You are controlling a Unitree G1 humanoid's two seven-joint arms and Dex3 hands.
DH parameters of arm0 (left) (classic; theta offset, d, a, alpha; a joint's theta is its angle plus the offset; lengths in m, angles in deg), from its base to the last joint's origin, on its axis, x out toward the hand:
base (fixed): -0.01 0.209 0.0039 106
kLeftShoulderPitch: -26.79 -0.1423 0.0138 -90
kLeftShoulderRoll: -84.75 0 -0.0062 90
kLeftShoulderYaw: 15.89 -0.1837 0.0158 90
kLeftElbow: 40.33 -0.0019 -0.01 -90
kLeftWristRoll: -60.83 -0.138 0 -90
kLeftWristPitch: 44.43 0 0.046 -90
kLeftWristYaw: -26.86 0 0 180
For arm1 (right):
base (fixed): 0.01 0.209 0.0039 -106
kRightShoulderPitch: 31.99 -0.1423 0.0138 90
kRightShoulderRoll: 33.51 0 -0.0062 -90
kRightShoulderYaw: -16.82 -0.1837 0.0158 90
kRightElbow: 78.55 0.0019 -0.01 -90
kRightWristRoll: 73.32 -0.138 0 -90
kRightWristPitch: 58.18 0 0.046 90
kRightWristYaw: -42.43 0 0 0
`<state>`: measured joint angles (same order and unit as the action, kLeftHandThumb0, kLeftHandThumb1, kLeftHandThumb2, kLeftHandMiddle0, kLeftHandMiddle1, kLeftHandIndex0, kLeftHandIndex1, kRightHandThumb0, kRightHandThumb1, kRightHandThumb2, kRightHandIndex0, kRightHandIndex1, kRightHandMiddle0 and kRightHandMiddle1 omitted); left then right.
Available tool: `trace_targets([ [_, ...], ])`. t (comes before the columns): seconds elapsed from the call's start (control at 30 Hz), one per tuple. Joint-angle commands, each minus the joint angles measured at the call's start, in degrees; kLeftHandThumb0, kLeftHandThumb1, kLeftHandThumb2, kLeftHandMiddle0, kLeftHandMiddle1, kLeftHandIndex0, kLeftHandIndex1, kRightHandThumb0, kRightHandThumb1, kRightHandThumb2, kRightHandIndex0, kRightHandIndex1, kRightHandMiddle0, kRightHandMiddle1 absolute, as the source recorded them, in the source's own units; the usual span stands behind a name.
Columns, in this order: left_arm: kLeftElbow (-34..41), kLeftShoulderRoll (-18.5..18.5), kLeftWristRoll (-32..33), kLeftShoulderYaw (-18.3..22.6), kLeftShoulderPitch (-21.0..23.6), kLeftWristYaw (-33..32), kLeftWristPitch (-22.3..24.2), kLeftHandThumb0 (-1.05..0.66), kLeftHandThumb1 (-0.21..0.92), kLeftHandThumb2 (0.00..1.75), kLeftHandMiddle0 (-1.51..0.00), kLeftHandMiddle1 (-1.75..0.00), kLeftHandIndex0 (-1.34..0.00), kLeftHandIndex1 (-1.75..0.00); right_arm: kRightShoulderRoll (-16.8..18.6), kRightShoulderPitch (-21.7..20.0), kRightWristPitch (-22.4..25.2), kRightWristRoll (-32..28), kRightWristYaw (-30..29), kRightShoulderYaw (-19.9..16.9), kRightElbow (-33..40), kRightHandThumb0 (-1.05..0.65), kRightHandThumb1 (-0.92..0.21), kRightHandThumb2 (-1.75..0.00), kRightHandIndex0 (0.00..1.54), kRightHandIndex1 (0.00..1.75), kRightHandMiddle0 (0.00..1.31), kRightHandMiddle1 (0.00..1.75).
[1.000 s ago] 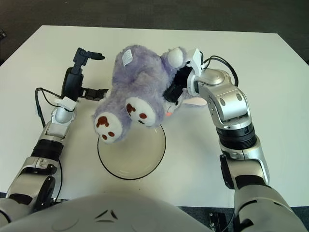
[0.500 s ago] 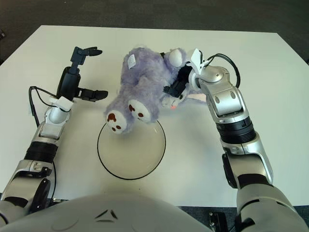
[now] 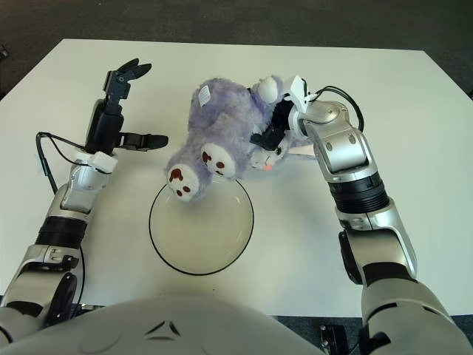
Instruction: Put the doll into the plate.
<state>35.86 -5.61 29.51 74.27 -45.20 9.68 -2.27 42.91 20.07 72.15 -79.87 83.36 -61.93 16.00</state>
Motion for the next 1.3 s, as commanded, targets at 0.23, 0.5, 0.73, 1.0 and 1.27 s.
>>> trace_targets([
  [0.23, 0.35, 1.30, -9.71, -1.64, 1.58, -9.00, -4.43, -0.97, 0.80, 0.33, -0.01, -0.11, 0.00, -0.47, -1.31, -4.36, 7.28, -1.77, 7.47, 3.33, -4.76, 0.55, -0.12, -1.55, 0.77, 1.75, 0.96, 1.75],
  [0.5, 0.24, 1.85, -14.09, -3.70, 3.10, -13.66, -7.00, -0.95, 0.88, 0.35, 0.00, -0.01, 0.00, -0.46, -1.99, -7.79, 13.92, -2.44, 10.86, 5.51, -6.11, 0.54, -0.15, -1.52, 0.75, 1.75, 0.88, 1.75],
  [0.73, 0.23, 2.15, -14.74, -5.45, 4.23, -13.80, -7.56, -0.97, 0.92, 0.45, 0.00, 0.00, 0.00, -0.48, -2.02, -11.52, 15.87, -3.29, 15.86, 7.99, -11.05, 0.51, -0.21, -1.44, 0.69, 1.75, 0.76, 1.75],
  [1.0, 1.93, 1.72, -19.46, -7.74, 4.93, -16.76, -6.89, -1.00, 0.92, 0.54, 0.00, 0.00, 0.00, -0.38, -1.64, -14.73, 14.35, -0.68, 17.15, 11.85, -16.31, 0.48, -0.28, -1.35, 0.63, 1.74, 0.53, 1.75],
  [1.27, 3.78, 1.16, -13.16, -11.52, 4.33, -12.20, -8.65, -0.98, 0.92, 0.54, -0.01, 0.00, 0.00, -0.30, -1.61, -14.45, 12.71, 0.83, 16.86, 12.67, -17.05, 0.02, -0.31, -1.21, 0.79, 1.37, 0.42, 1.75],
])
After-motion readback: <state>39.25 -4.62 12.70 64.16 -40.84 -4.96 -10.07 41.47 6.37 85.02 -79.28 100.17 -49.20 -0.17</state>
